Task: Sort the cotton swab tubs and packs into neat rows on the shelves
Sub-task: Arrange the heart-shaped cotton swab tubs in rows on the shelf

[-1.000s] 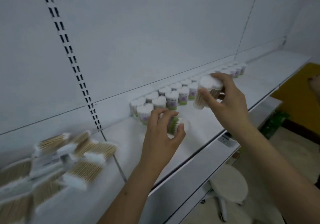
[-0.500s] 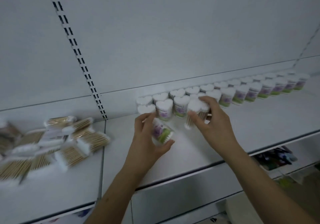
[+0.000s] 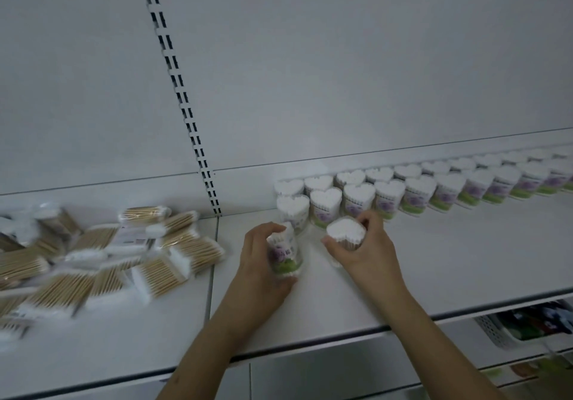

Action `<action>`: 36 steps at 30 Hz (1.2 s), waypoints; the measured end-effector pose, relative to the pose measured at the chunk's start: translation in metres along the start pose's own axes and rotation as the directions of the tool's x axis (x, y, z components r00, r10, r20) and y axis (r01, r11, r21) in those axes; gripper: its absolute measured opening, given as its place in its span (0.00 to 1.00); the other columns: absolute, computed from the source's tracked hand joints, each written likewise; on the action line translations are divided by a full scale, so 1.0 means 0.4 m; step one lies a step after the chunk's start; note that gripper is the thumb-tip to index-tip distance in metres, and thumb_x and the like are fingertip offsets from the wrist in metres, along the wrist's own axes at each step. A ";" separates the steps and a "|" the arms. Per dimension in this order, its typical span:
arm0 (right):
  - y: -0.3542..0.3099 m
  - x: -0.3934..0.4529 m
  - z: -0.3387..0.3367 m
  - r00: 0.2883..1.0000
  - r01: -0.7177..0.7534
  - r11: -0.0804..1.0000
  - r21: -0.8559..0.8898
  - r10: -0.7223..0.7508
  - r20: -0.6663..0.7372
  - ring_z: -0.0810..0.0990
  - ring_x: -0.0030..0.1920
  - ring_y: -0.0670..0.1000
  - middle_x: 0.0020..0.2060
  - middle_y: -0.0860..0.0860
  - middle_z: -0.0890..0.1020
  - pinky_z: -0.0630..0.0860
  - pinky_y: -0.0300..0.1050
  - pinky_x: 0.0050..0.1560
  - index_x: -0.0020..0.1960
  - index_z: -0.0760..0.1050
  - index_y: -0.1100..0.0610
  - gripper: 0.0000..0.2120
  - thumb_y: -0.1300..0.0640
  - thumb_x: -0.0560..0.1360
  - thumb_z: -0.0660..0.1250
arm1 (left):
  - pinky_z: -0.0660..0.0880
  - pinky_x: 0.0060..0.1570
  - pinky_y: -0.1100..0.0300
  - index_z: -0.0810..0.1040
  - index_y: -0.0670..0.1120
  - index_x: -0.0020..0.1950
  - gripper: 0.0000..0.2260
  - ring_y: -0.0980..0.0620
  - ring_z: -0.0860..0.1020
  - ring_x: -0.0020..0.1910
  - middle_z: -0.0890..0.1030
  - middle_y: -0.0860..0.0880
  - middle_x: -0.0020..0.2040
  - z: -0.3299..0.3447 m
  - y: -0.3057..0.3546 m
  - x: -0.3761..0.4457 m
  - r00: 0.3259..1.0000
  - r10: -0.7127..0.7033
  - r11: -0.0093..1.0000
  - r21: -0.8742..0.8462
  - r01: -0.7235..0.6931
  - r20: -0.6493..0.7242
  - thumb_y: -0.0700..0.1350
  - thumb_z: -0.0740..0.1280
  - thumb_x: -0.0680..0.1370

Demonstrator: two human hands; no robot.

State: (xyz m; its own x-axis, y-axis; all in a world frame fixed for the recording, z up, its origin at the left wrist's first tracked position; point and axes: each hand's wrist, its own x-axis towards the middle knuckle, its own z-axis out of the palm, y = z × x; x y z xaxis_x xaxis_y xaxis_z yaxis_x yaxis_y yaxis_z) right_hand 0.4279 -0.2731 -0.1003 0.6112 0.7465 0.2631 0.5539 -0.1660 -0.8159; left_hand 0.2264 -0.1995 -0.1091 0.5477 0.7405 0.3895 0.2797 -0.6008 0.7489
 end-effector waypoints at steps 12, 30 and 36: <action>0.004 -0.041 0.006 0.995 0.099 0.994 -0.043 -0.099 0.001 0.75 0.58 0.41 0.58 0.37 0.76 0.73 0.40 0.54 0.67 0.72 0.40 0.21 0.46 0.75 0.71 | 0.72 0.61 0.67 0.68 0.55 0.65 0.26 0.55 0.67 0.70 0.61 0.53 0.71 0.015 -0.002 -0.025 0.987 0.151 0.988 0.035 -0.153 0.057 0.56 0.75 0.72; 0.026 -0.052 -0.061 0.909 0.400 0.896 -0.191 -0.363 0.204 0.66 0.68 0.40 0.69 0.29 0.64 0.63 0.29 0.64 0.71 0.67 0.44 0.28 0.61 0.75 0.69 | 0.70 0.62 0.62 0.77 0.51 0.69 0.22 0.51 0.68 0.65 0.70 0.53 0.66 -0.008 -0.012 0.053 0.976 0.217 0.905 0.368 -0.212 0.029 0.57 0.63 0.78; 0.030 -0.024 -0.031 0.921 0.341 0.868 -0.361 -0.386 -0.059 0.71 0.56 0.50 0.57 0.47 0.74 0.74 0.43 0.45 0.66 0.75 0.49 0.26 0.62 0.70 0.75 | 0.59 0.64 0.76 0.76 0.49 0.68 0.22 0.56 0.69 0.63 0.72 0.55 0.63 0.003 -0.004 0.072 0.986 0.169 0.947 0.280 -0.158 -0.013 0.46 0.74 0.75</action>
State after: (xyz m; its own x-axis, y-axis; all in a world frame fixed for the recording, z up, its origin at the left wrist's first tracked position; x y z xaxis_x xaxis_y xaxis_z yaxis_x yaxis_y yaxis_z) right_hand 0.4357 -0.2902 -0.1062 0.3823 0.7133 0.5874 0.8933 -0.1227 -0.4324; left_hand 0.2424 -0.1776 -0.0998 0.5765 0.6324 0.5174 0.3986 -0.7704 0.4976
